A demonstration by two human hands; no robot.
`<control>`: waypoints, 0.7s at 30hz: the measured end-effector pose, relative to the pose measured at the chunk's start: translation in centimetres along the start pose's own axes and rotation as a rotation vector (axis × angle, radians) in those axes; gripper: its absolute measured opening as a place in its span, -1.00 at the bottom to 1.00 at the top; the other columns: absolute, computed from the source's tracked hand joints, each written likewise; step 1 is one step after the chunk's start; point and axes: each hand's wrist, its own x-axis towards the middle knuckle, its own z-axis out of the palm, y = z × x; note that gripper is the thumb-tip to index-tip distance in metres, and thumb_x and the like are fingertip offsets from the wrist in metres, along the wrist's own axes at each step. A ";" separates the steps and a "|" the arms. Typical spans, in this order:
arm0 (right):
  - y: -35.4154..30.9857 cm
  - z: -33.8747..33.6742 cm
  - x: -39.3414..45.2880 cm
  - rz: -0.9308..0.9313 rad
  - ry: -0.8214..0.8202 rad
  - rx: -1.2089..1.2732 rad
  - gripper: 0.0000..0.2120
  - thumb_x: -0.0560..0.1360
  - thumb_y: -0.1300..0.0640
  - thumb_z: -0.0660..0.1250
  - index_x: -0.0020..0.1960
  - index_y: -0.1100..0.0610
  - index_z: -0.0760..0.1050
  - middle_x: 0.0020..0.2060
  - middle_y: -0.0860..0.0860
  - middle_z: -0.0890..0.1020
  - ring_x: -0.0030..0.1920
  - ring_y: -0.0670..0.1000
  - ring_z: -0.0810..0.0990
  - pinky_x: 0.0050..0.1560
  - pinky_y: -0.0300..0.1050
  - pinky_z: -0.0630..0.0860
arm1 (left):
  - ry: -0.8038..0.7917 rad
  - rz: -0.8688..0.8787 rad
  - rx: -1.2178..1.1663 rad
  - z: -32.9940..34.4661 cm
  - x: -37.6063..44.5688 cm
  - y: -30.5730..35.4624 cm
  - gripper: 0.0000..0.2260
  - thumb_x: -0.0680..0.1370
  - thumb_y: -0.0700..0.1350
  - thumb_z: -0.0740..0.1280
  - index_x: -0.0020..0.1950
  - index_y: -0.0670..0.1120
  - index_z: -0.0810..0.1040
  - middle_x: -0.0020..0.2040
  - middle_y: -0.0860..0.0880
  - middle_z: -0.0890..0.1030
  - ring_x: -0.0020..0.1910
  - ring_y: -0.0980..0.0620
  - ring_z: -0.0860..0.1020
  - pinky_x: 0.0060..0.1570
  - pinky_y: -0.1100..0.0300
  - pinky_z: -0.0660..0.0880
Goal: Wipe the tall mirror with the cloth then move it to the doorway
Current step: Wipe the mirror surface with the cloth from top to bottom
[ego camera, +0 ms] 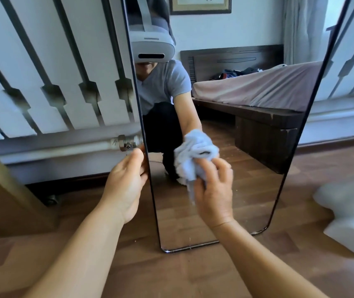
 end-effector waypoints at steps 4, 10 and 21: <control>4.7 -2.8 0.6 0.300 0.228 -0.018 -0.63 0.42 0.19 0.28 0.23 0.17 0.43 0.12 0.20 0.46 0.13 0.00 0.35 0.16 -0.39 0.24 | 0.053 -0.014 0.078 -0.2 -0.3 -1.4 -0.64 0.57 0.03 0.23 0.33 -0.05 0.48 0.34 -0.01 0.52 0.33 0.03 0.46 0.39 -0.02 0.33; 9.7 -6.5 1.3 0.743 0.420 -0.228 -0.58 0.43 0.19 0.26 0.29 0.11 0.43 0.24 0.18 0.48 0.22 0.29 0.39 0.20 0.04 0.26 | 0.093 -0.026 0.117 -0.2 -0.6 -2.4 -0.72 0.56 0.02 0.26 0.25 0.03 0.54 0.31 0.05 0.53 0.29 0.05 0.49 0.33 -0.05 0.38; 7.2 -3.4 -1.6 0.695 0.342 0.142 -0.71 0.43 0.34 0.28 0.14 0.28 0.45 0.04 0.00 0.30 -0.08 -0.14 0.42 0.01 -0.43 0.43 | 0.104 -0.015 0.121 -0.1 -0.5 -2.8 -0.68 0.58 0.02 0.23 0.32 0.05 0.48 0.26 0.07 0.52 0.30 0.02 0.44 0.28 -0.02 0.41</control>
